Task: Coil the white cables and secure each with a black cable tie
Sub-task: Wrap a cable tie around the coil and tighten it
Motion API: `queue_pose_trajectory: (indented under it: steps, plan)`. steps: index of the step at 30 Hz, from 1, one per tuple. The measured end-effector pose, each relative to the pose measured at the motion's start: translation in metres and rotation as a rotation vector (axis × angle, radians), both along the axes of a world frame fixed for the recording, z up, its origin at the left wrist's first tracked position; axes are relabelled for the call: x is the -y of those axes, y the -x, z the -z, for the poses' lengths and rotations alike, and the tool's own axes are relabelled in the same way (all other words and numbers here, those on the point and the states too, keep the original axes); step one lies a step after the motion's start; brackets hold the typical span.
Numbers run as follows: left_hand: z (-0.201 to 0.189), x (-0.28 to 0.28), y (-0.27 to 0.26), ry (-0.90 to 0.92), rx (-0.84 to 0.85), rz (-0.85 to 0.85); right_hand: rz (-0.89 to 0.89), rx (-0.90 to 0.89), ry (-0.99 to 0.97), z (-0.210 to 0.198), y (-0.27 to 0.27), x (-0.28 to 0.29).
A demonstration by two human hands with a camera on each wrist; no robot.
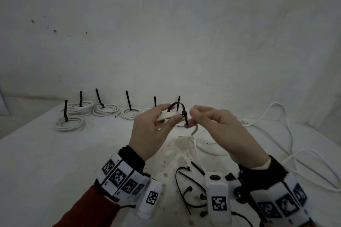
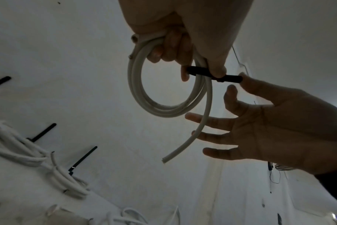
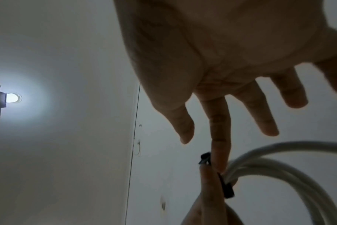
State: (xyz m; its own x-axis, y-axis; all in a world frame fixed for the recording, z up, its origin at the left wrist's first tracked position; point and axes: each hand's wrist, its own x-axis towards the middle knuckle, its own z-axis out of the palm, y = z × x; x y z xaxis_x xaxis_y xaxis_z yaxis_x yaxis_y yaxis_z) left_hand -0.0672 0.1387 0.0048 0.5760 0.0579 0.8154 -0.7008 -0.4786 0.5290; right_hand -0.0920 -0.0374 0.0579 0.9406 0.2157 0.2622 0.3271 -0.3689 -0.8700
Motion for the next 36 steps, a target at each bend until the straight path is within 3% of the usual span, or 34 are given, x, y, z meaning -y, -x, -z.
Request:
queue_pose_trajectory:
  steps: [10,17,23,27,31,36]
  plan:
    - [0.003,-0.005,-0.004,0.008,0.036,-0.103,-0.058,-0.079,-0.227,0.014,0.002,-0.017]
    - [0.000,-0.015,-0.009,0.105,-0.023,-0.153,-0.025,0.013,-0.072,0.024,0.009,-0.031]
    - [0.001,-0.023,-0.013,0.117,-0.087,-0.187,-0.009,0.074,-0.056,0.029,0.015,-0.039]
    - [-0.002,-0.025,-0.014,0.204,-0.152,-0.101,-0.034,0.103,0.002,0.027,0.010,-0.038]
    - [-0.009,-0.030,-0.017,0.371,-0.230,-0.017,0.186,0.271,0.028,0.027,-0.004,-0.029]
    - [-0.016,-0.023,-0.010,0.489,-0.408,0.141,0.384,0.515,0.270,0.041,-0.020,-0.021]
